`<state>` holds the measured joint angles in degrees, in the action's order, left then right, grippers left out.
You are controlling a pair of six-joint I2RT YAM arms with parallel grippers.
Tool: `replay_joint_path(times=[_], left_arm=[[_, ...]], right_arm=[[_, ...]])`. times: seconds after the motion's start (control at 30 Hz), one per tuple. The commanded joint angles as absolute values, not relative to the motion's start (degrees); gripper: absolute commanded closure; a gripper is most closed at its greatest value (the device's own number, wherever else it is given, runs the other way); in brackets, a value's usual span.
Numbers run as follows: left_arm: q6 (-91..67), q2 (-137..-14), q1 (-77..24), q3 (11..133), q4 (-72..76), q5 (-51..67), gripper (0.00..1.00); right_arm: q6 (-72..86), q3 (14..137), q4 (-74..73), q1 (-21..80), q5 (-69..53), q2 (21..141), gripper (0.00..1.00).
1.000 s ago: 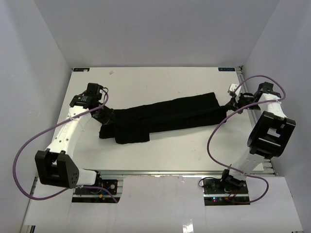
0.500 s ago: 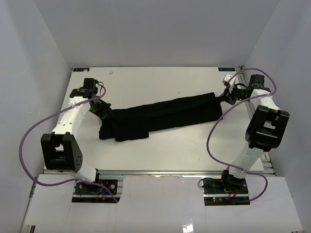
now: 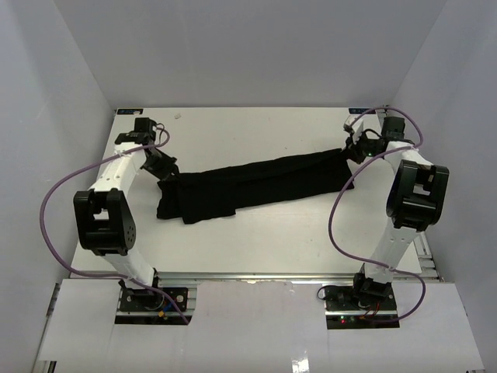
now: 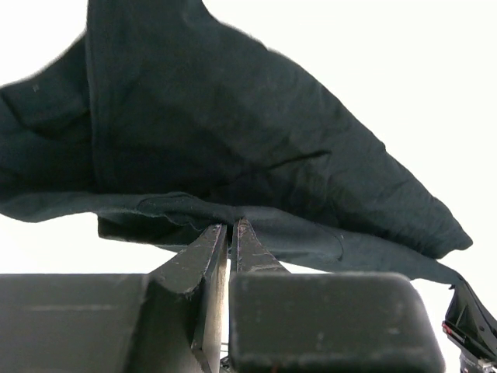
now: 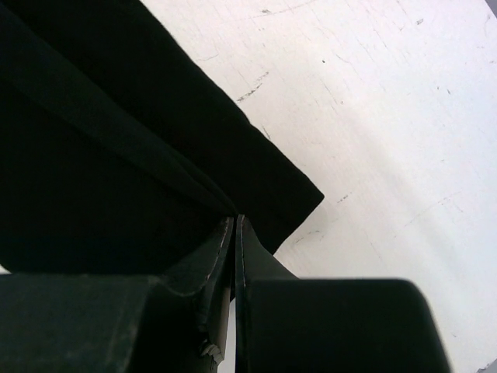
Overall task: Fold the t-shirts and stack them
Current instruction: Fold the other side of the tshirt into a rectangle
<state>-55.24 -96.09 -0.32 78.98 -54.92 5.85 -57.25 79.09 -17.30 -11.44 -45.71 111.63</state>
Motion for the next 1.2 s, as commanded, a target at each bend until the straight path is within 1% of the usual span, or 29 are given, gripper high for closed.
replay_joint_path(times=[0.0,0.3,0.7,1.17], left_arm=[[-53.70,-97.29,1.76,81.91,-53.17,5.36,0.92],[-52.91,-101.60,1.76,84.46,-51.86,5.36,0.92],[-52.29,-107.66,1.93,86.31,-50.36,3.78,0.92],[-52.47,-110.48,2.11,88.33,-49.75,3.52,0.92]], right_arm=[[-53.26,80.77,-11.87,-10.73,-43.16,112.32,0.94],[-50.36,81.03,-9.32,-9.85,-38.50,115.14,0.94],[-48.69,84.11,-9.40,-7.38,-29.63,117.95,0.94],[-48.60,87.01,-11.25,-5.10,-23.65,120.50,0.94]])
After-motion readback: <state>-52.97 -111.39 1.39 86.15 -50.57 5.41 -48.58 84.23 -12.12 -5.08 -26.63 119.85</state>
